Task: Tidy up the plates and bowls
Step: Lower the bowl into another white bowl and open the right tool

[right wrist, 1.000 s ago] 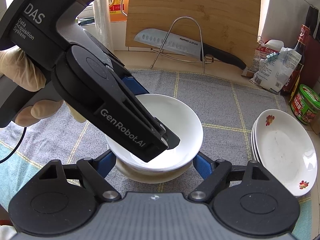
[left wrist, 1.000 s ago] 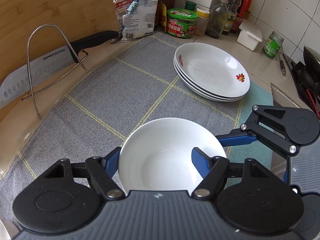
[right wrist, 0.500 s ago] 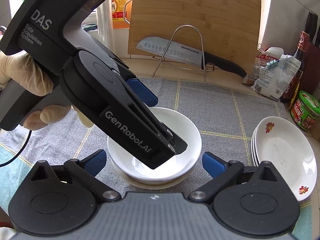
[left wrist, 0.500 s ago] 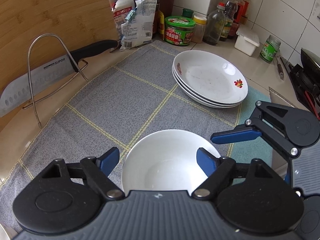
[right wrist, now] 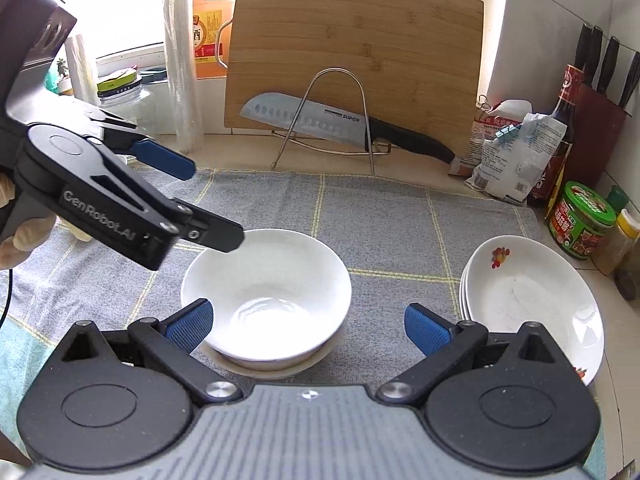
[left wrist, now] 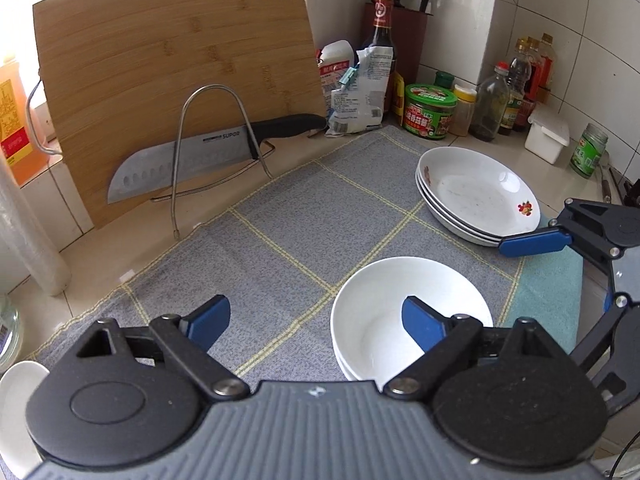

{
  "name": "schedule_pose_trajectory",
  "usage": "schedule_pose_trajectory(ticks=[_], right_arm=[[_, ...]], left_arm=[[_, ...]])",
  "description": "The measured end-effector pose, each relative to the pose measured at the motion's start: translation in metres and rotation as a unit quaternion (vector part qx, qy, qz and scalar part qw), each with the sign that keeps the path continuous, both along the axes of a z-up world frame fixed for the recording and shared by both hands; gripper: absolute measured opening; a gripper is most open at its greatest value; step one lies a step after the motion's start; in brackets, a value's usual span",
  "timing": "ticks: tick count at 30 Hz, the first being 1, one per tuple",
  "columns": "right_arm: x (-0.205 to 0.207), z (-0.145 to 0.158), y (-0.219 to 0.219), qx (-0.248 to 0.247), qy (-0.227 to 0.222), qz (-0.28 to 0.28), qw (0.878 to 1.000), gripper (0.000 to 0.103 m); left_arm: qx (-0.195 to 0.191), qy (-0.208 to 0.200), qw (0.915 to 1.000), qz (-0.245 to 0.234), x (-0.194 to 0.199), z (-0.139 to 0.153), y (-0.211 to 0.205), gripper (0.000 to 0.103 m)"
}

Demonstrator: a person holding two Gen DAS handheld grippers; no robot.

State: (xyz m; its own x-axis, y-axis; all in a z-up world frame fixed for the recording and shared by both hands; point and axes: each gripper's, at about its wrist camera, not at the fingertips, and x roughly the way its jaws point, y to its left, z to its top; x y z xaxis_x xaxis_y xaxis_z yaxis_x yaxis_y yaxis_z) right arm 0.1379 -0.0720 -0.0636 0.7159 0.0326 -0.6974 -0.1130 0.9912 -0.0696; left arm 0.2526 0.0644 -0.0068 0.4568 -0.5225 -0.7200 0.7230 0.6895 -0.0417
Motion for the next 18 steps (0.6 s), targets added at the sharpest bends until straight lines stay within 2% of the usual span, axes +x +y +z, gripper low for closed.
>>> schedule_pose_trajectory(ticks=[6,11,14,18], right_arm=[[-0.003,-0.007,-0.008,0.002,0.008,-0.004,1.000,0.103],[-0.008,-0.002,-0.009,0.003,-0.002,0.011,1.000,0.103],[-0.007,0.002,-0.008,0.008,-0.010,0.027,1.000,0.103],[-0.002,0.009,0.000,0.020,-0.020,0.058,0.998,0.103]], left_arm=[[-0.011,0.012,0.9985,0.052,-0.016,-0.007,0.019,0.094],[-0.010,0.012,0.9948,0.101,-0.034,-0.013,0.032,0.094],[-0.009,0.024,0.9895,0.142,-0.044,-0.016,0.043,0.094],[0.003,0.012,0.9811,0.193,-0.061,-0.014,0.068,0.095]])
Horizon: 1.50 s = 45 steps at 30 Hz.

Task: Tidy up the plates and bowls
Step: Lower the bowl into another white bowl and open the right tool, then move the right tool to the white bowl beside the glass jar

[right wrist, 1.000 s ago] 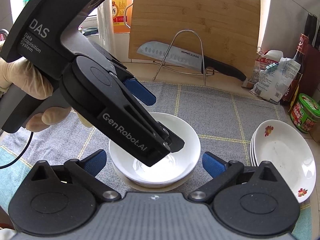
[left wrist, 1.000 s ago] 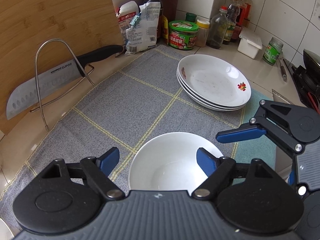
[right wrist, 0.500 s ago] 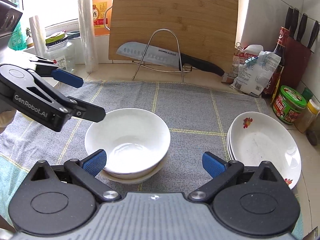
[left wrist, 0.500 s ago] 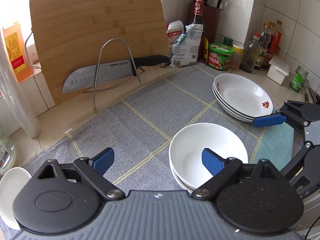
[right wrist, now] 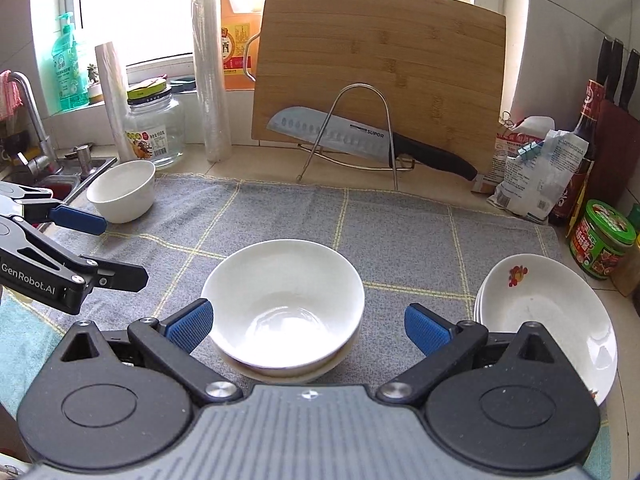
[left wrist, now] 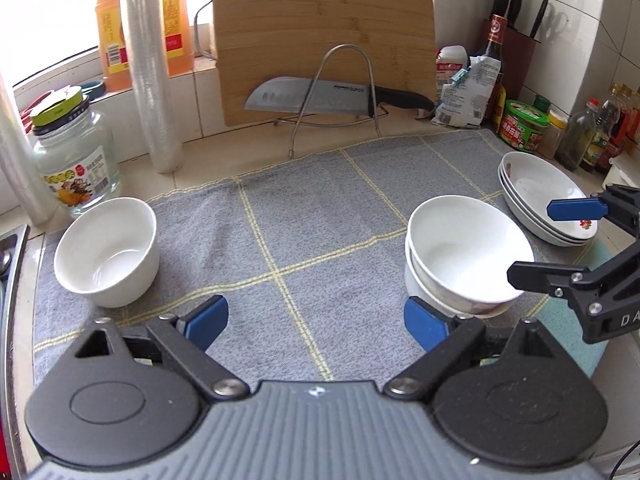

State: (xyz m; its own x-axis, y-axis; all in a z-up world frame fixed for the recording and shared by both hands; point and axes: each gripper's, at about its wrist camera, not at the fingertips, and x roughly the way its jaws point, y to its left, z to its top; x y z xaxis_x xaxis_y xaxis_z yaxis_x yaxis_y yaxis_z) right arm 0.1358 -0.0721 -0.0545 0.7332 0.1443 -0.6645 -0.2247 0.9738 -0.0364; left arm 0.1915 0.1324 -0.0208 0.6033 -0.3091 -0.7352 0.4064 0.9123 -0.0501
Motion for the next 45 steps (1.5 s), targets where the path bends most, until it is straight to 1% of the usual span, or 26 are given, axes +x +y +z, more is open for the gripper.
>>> schedule_pose_trajectory(ticks=[2,6,9,12,18,22,27,32,37,42,45], right_arm=[[0.004,0.002,0.008,0.000,-0.002,0.012,1.000,0.103],[0.011,0.006,0.028,-0.002,-0.001,0.026,1.000,0.103],[0.017,0.008,0.049,-0.001,0.002,0.031,1.000,0.103],[0.025,0.007,0.074,-0.015,0.006,0.026,1.000,0.103],[0.050,0.003,0.127,-0.020,0.021,0.025,0.999,0.103],[0.065,0.000,0.154,-0.023,0.031,0.039,0.998,0.103],[0.084,0.000,0.176,-0.021,0.040,0.065,0.997,0.103],[0.109,0.002,0.196,-0.018,0.041,0.101,0.994,0.103],[0.131,0.000,0.212,-0.011,0.050,0.122,0.991,0.103],[0.141,-0.004,0.222,-0.007,0.057,0.139,0.989,0.103],[0.146,-0.008,0.225,-0.006,0.064,0.144,0.988,0.103]], left_arm=[[0.002,-0.009,0.9998,0.020,-0.004,0.001,0.013,0.100],[-0.005,-0.018,0.9984,0.054,-0.003,-0.002,0.045,0.100],[0.001,-0.026,0.9971,0.071,0.005,-0.007,0.065,0.100],[-0.001,-0.025,0.9976,0.065,0.014,-0.015,0.086,0.100],[0.006,-0.028,0.9986,0.044,0.031,-0.028,0.119,0.100],[0.009,-0.028,0.9988,0.040,0.041,-0.033,0.133,0.100],[0.016,-0.035,0.9987,0.033,0.049,-0.040,0.139,0.100],[0.023,-0.040,0.9984,0.032,0.052,-0.045,0.137,0.100],[0.028,-0.039,0.9986,0.023,0.056,-0.050,0.135,0.100],[0.042,-0.055,0.9975,0.015,0.058,-0.052,0.130,0.100],[0.044,-0.059,0.9972,0.010,0.063,-0.054,0.130,0.100]])
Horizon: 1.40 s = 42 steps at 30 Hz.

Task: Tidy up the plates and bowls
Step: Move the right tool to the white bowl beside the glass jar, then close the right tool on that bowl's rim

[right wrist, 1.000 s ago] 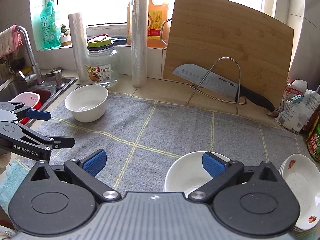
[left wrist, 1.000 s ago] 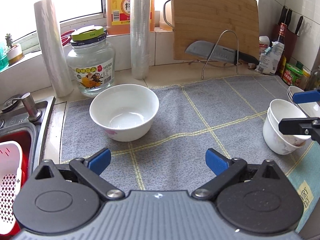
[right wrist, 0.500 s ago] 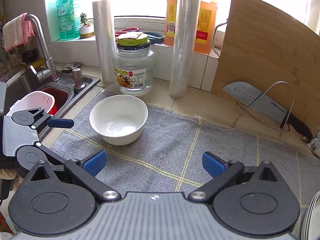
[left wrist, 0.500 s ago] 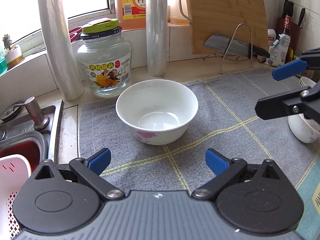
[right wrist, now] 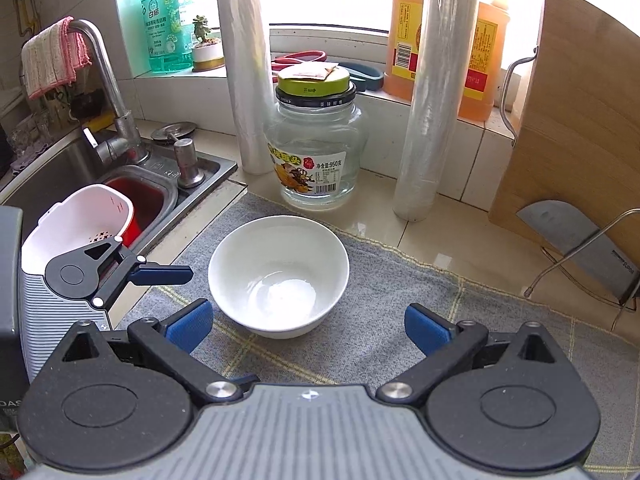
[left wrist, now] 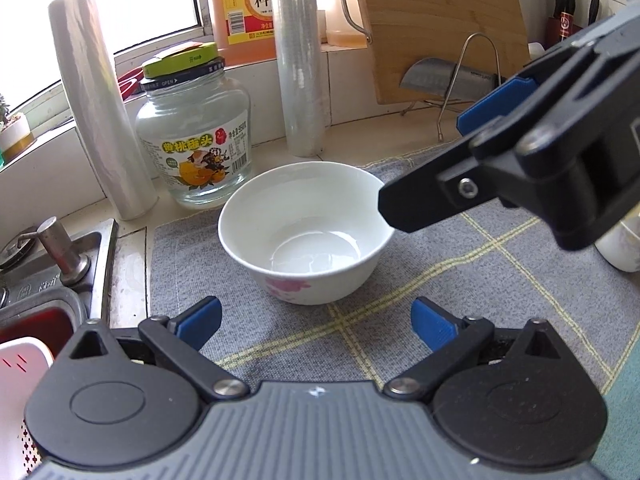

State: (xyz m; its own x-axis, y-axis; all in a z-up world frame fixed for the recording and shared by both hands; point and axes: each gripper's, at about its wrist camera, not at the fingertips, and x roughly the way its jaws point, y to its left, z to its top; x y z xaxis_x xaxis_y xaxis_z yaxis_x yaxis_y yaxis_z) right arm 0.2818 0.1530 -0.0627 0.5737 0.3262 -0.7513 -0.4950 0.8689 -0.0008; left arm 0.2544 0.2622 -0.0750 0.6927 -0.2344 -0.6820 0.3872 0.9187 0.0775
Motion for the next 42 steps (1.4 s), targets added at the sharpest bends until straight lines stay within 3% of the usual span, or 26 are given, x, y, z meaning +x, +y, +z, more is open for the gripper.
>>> schedule_pose_trajectory(ticks=[13,30,42], right_arm=[[0.021,-0.006,0.009,0.003,0.016,0.010,1.000,0.103],[0.073,-0.027,0.026,0.023,0.063,0.013,0.998,0.082],[0.083,-0.035,0.030,0.024,0.084,0.022,0.996,0.072]], left_arm=[[-0.003,-0.013,0.9993,-0.034,0.025,-0.008,0.000,0.098],[-0.034,-0.019,0.9986,-0.037,0.028,-0.010,0.010,0.098],[-0.034,-0.021,0.9975,-0.058,0.032,-0.008,0.009,0.094]])
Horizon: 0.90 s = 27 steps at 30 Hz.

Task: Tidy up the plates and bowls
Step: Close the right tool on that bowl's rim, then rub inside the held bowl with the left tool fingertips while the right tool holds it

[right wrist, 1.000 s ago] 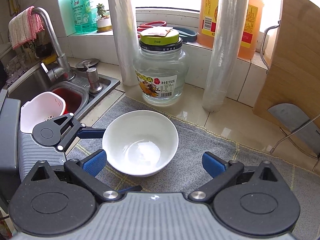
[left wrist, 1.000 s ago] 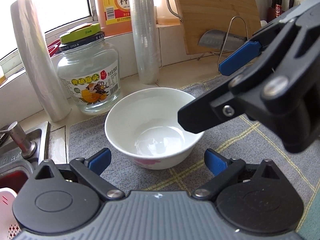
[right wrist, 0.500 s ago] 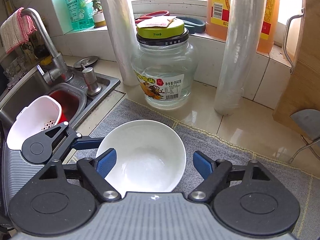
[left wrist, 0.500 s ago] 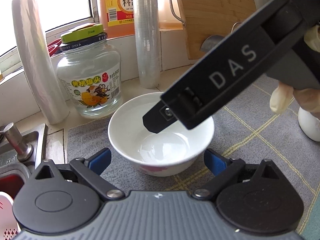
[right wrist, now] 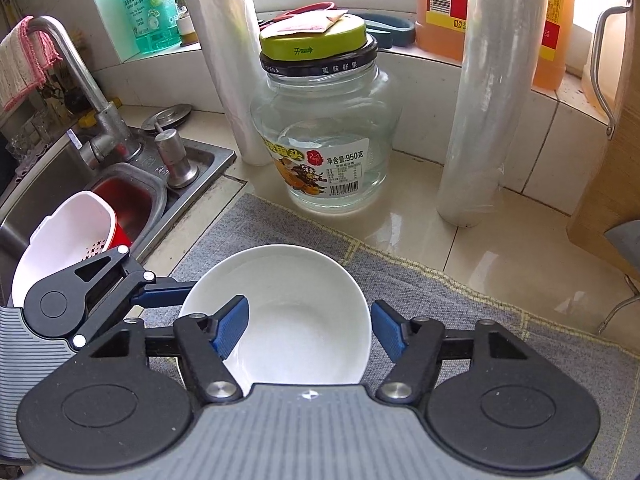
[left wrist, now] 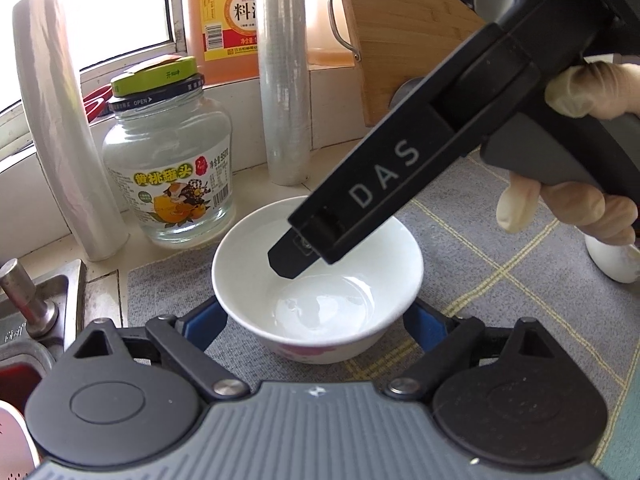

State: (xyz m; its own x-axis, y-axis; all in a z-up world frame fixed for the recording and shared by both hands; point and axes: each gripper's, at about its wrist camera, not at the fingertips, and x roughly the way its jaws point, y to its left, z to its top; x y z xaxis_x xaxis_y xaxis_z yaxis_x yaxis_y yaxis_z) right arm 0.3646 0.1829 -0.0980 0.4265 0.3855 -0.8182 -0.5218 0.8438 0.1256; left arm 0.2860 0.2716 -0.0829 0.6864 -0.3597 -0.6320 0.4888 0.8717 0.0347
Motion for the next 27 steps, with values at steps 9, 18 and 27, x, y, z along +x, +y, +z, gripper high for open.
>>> schedule_pose_trajectory(ticks=[9,18,27], right_arm=[[0.001,0.000,-0.001,0.001,0.002,0.001,1.000,0.066],[-0.002,0.001,0.000,-0.001,0.002,0.001,1.000,0.066],[-0.018,0.012,-0.009,0.014,0.004,-0.009,1.000,0.066]], left_arm=[[-0.005,0.001,1.0000,-0.008,0.002,0.003,0.002,0.094],[0.006,0.002,0.9999,-0.012,0.000,0.005,-0.001,0.094],[0.013,0.009,0.9995,-0.026,-0.013,0.018,-0.003,0.094]])
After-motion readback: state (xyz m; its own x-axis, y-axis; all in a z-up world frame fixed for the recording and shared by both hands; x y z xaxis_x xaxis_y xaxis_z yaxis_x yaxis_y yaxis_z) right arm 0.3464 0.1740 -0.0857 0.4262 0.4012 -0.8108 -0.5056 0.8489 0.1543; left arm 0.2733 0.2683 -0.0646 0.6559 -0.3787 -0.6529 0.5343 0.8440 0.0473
